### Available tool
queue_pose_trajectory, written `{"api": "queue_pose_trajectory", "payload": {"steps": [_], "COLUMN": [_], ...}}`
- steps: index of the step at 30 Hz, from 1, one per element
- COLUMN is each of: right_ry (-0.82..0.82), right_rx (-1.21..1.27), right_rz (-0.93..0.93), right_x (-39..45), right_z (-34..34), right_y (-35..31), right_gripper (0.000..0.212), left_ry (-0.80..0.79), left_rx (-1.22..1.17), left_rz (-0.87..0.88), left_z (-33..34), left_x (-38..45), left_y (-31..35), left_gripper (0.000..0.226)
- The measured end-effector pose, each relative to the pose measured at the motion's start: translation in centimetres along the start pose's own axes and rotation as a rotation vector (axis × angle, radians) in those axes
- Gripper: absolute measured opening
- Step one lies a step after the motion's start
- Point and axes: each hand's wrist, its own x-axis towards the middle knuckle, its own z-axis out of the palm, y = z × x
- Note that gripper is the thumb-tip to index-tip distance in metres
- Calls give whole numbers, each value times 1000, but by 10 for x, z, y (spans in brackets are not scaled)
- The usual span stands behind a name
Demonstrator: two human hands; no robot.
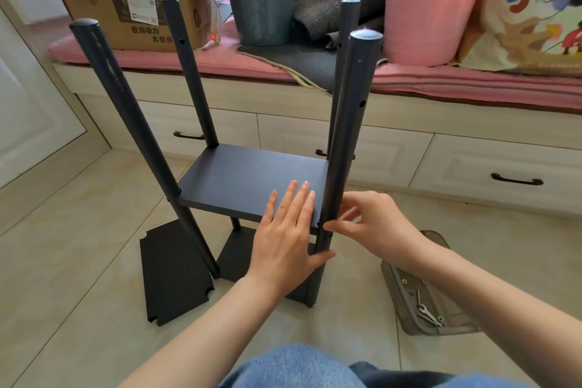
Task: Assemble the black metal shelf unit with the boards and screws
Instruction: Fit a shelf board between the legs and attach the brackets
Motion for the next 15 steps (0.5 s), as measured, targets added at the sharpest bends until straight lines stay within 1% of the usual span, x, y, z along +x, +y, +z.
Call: {"api": "queue_pose_trajectory", "payload": {"steps": [2, 4, 9, 12, 15], "right_ry": [7, 17, 52, 5, -52], "right_rx": [15, 37, 49, 6, -98], "right_rz": [4, 18, 95, 204, 392], "right_x": [-1, -2, -11, -21, -37], "right_z": [-2, -5, -13, -12, 1], "right_y": [2, 6, 31, 64, 112], "right_gripper": [17, 15, 16, 19, 24], "left_ry": [-79, -107, -78, -111, -136], "left_rx": [72, 114, 123, 132, 141], "left_rz": [12, 21, 24, -4, -18], "left_z": [5, 7, 13, 15, 18], "left_x": [7, 10, 14, 19, 22], "left_y": [0, -1, 5, 11, 16], "left_gripper": [97, 90, 84, 81, 80]}}
